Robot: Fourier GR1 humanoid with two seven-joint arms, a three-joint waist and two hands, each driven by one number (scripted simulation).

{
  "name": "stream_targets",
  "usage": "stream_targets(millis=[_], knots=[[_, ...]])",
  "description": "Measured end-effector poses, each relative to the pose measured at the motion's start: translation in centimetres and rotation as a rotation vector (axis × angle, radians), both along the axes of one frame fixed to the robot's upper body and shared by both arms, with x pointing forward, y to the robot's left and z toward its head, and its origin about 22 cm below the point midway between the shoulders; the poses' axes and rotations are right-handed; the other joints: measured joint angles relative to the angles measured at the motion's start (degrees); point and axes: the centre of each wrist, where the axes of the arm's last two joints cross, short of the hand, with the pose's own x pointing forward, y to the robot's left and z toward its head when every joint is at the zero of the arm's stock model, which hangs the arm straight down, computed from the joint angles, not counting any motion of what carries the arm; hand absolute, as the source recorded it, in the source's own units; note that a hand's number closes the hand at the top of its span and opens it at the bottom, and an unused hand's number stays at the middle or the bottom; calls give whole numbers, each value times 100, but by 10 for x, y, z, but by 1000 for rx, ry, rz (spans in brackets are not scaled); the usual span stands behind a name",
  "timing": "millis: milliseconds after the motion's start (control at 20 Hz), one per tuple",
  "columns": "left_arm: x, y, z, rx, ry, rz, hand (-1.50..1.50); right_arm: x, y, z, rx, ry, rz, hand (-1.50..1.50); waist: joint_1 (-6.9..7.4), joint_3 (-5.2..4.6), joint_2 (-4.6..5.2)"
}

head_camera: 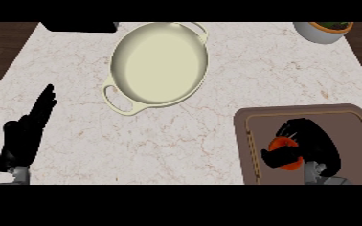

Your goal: Pick the tomato from the tray and place it in the pot

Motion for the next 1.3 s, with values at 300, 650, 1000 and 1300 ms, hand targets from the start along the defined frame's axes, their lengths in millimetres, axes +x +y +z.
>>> stream_targets(millis=[300, 650, 1000, 1300], knots=[[15, -23, 10, 2, -34, -125, 0, 20, 112, 21, 10, -92, 339, 150, 820, -50, 136], [27, -38, 13, 4, -34, -183, 0, 40, 187, 47, -163, -222, 508, 150, 1059, -43, 146], [33, -42, 13, 7, -18, -176, 0, 58, 232, 93, -408, -494, 508, 150, 974, -45, 47], [37, -46, 11, 5, -15, -172, 0, 72, 254, 133, -467, -674, 441, 150, 932, -35, 66]])
